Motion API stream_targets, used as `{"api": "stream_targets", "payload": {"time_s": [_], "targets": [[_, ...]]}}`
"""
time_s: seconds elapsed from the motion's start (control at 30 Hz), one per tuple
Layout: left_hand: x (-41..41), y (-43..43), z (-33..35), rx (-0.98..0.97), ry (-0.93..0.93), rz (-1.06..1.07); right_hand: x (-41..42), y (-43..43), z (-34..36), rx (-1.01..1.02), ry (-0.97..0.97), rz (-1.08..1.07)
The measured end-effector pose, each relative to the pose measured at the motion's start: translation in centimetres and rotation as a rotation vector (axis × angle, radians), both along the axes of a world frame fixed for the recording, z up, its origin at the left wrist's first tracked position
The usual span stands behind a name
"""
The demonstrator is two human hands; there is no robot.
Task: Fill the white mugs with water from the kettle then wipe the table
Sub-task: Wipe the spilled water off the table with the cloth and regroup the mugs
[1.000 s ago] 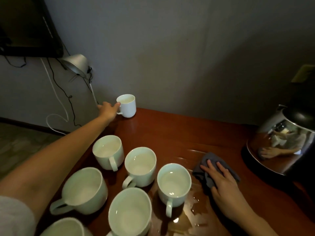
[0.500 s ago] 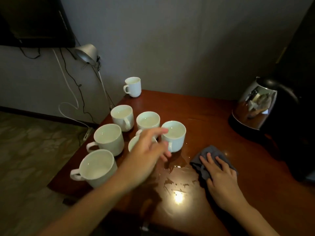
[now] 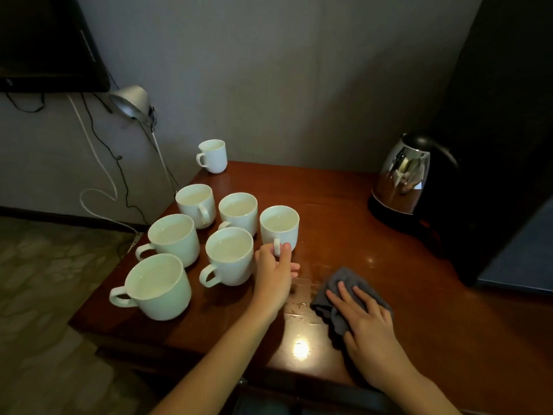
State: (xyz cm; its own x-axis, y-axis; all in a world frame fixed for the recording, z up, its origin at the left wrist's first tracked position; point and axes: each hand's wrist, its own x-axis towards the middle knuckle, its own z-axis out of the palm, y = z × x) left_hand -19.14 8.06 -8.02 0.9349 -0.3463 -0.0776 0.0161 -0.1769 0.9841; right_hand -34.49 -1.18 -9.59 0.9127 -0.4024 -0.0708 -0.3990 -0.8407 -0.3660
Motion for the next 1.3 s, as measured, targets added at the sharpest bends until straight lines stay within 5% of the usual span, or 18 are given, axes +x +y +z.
{"api": "stream_targets", "payload": {"time_s": [0.17,0.33,0.6,1.03,1.3], "targets": [[0.3,-2.2,0.7,-0.149,0.196,0.104,0.0,0.0,0.1,0.012,0.008,-0.009],[1.5,-2.5,0.6,-0.056,0.172,0.176,0.0,-0.2,0.3,0.009,0.018,0.005],[1.9,-0.1,5.2,-0.279,0.173,-0.026,1.1,-2.5,-0.1,0.037,-0.005,0.087],[4.7,5.5,12.9,-0.365,0.187,-0.162,18.7,-9.4,-0.2,0.113,0.119,-0.036],[4.2,6.6,12.3,-0.376,0.191,-0.127,19.8,-3.4,-0.3,0.123,0.102,0.318]]}}
